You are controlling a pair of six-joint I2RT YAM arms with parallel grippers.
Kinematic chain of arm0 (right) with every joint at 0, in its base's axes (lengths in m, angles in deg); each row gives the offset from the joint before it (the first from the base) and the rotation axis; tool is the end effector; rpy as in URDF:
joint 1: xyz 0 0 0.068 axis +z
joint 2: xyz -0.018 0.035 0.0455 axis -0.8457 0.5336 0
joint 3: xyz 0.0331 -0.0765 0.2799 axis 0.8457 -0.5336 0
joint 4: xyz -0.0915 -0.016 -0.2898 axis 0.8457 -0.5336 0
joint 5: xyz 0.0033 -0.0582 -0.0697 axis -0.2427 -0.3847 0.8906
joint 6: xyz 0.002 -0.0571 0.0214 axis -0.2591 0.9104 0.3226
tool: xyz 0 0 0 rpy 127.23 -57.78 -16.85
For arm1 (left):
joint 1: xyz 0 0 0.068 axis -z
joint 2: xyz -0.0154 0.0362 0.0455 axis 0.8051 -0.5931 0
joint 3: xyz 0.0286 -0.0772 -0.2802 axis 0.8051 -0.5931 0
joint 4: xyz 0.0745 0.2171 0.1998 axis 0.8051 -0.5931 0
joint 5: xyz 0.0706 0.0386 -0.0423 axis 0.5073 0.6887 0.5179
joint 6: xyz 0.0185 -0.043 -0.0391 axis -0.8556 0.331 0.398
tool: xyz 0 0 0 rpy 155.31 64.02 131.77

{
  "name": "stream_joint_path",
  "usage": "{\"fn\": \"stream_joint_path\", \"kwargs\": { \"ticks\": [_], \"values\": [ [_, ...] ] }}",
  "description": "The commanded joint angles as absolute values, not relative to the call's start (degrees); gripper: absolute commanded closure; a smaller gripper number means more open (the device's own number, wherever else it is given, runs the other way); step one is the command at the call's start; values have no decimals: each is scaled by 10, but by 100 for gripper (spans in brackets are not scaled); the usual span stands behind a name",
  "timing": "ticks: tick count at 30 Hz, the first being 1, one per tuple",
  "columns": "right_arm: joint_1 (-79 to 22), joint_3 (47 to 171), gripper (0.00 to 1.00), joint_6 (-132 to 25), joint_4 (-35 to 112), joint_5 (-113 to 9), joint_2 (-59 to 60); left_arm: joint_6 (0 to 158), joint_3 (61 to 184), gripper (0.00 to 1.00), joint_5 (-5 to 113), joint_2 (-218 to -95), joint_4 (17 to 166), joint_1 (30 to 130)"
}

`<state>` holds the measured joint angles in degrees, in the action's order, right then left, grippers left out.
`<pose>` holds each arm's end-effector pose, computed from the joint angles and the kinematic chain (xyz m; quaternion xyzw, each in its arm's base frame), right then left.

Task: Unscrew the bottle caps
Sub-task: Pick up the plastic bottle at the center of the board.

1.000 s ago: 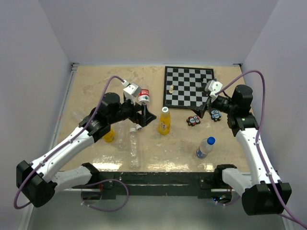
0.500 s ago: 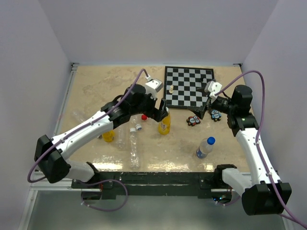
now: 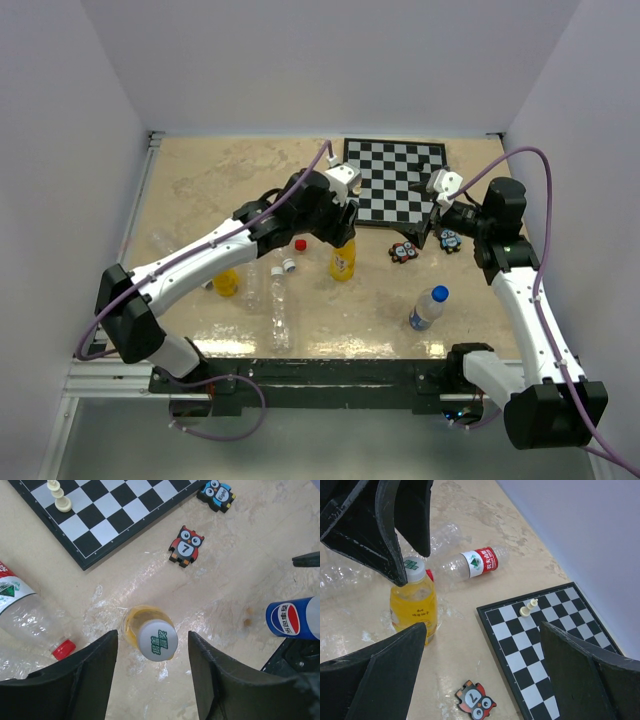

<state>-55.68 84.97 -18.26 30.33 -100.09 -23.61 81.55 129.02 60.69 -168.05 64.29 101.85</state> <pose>0.2548 0.0468 0.3601 -0.4578 0.5996 0.2329 0.6137 0.2666 -0.3006 0.3482 0.2624 0.8411 -0.2562 0.3976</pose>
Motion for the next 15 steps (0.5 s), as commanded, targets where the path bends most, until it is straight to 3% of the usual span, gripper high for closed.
{"fn": "stream_joint_path", "kwargs": {
  "ticks": [1, 12, 15],
  "values": [
    [-559, 849, 2, -176, 307, -1018, -249, 808, 1320, 40, 620, -1683, 616, 1028],
    [-559, 848, 2, -178, 309, -1019, -250, 801, 1346, 42, 642, -1714, 586, 1041],
    [-560, 848, 2, -178, 309, -1019, -251, 799, 1349, 47, 643, -1717, 584, 1042]
  ]
}}
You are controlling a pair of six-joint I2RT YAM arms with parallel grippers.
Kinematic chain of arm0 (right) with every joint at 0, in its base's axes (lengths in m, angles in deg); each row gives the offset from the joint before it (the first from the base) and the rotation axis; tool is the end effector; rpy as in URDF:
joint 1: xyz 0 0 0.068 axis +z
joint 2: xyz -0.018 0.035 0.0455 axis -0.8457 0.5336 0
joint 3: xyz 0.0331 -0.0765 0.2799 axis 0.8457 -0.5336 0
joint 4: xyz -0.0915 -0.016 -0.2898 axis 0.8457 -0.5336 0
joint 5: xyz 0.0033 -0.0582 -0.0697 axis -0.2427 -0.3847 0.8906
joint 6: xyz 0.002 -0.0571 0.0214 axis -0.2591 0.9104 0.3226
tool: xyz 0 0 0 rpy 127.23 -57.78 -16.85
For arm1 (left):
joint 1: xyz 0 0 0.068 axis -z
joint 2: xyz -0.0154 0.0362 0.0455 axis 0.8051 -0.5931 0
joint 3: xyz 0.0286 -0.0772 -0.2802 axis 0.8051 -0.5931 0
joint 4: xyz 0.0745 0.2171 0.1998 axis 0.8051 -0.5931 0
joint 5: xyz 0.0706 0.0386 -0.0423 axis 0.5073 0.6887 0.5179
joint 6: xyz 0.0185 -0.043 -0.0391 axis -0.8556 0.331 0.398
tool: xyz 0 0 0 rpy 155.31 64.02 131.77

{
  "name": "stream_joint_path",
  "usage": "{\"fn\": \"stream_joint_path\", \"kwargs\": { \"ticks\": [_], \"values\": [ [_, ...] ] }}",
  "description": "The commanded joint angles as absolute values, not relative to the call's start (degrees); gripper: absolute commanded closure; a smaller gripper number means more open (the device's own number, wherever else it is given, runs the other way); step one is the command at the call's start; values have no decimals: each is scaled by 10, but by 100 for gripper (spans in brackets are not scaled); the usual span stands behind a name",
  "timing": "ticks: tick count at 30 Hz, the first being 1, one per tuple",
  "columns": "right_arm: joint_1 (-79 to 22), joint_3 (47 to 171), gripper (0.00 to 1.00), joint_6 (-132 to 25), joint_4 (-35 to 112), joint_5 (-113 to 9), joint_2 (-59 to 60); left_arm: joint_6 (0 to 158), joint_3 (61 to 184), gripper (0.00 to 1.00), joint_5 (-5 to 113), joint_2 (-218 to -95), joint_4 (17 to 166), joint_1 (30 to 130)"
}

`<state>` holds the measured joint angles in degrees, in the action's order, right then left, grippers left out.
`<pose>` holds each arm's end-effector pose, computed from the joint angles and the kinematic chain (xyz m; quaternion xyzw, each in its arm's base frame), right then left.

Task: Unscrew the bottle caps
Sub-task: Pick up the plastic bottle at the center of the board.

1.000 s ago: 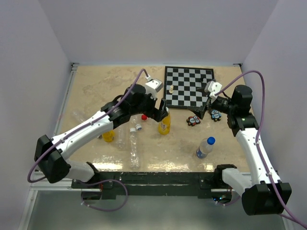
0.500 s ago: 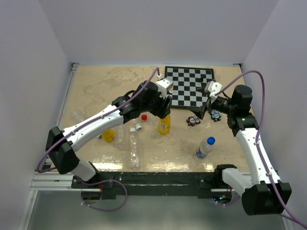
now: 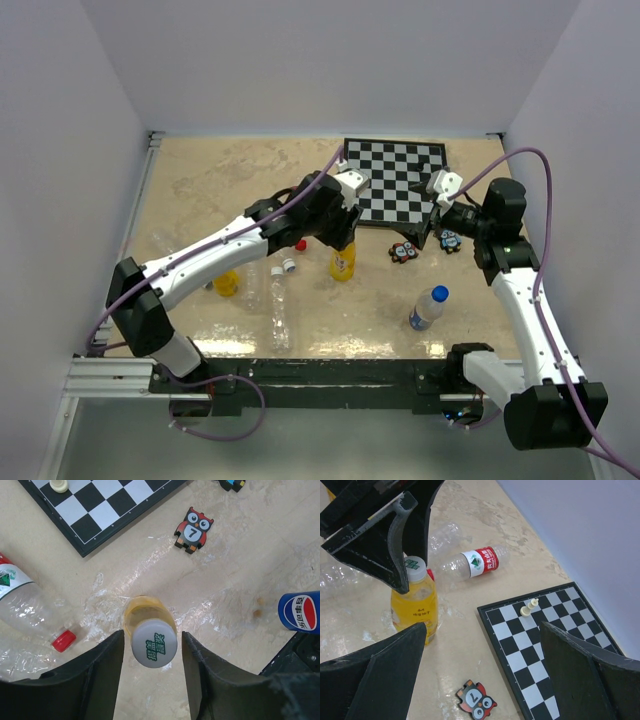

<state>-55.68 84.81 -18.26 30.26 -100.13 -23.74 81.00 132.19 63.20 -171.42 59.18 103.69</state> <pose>0.2542 0.0468 0.3594 -0.4578 0.6000 0.2336 0.6131 0.2649 -0.3155 0.3386 0.2769 0.8585 -0.2223 0.3700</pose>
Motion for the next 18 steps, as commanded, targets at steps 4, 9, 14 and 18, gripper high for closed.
{"fn": "stream_joint_path", "kwargs": {
  "ticks": [4, 9, 14, 18],
  "values": [
    [-560, 848, 2, -178, 309, -1020, -251, 797, 1354, 68, 637, -1719, 584, 1042],
    [-560, 848, 2, -176, 309, -1020, -251, 795, 1343, 99, 632, -1700, 602, 1042],
    [-560, 847, 2, -174, 305, -1027, -248, 801, 1294, 100, 635, -1636, 649, 1040],
    [-559, 845, 2, -170, 302, -1043, -245, 808, 1268, 100, 640, -1588, 659, 1030]
  ]
}}
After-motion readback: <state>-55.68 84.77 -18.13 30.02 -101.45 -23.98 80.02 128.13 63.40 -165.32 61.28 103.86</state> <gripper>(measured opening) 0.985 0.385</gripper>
